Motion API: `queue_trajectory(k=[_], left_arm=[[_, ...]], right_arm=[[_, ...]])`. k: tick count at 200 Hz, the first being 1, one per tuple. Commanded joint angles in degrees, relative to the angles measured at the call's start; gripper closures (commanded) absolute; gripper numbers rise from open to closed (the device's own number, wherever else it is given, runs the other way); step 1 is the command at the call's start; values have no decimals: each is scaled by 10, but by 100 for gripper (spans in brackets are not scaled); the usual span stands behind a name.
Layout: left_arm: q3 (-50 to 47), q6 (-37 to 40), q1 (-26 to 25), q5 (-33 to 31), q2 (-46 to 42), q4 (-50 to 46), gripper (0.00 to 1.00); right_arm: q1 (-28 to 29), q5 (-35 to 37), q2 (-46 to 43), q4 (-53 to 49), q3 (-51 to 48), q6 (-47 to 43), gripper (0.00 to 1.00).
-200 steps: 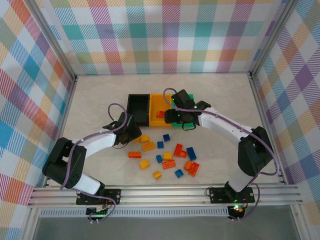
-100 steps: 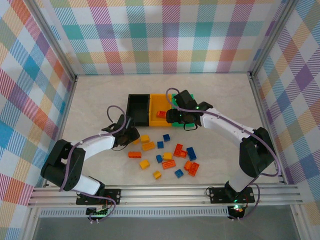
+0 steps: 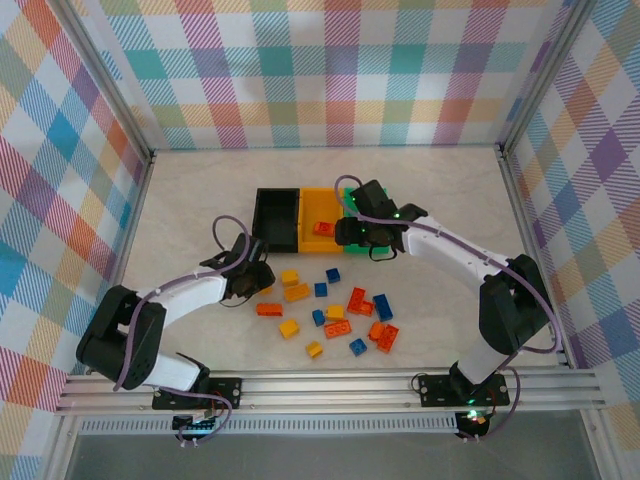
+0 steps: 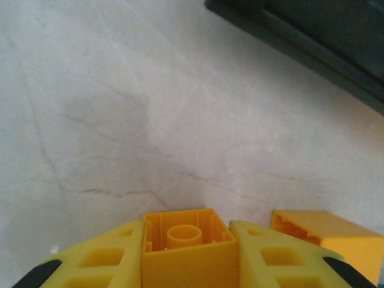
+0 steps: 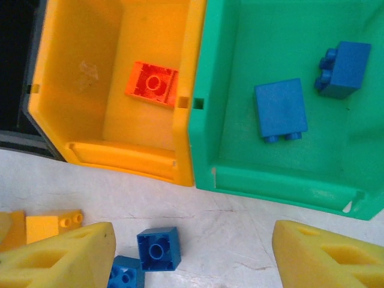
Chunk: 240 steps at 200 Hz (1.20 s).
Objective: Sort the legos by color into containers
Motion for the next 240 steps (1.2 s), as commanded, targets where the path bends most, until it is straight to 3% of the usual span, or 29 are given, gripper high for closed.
queue_trajectory(k=[1,39,102,144,175,193,240], left_arm=[[25,18,2,-3,-48,-72,72],[148,67,3,-37,-54,-129,71],[354,121,8,-120,161,-121,70],[442,127,10,-147,259,-150,68],[450,120,7,-125,261,-149,45],[441,117,3,-114,239,-147,36],[327,97,-33,-55,98,-125,7]], right_arm=[[-8,-3,-28,13,-15,11,30],[-17,-9,-39,23,-35,15,30],[-27,-18,-59,30,-69,20,29],[-30,-20,-83,30,-87,16,29],[-33,-23,-100,28,-95,13,27],[-34,-26,-107,29,-98,12,25],[-32,-92,-106,14,-108,-7,26]])
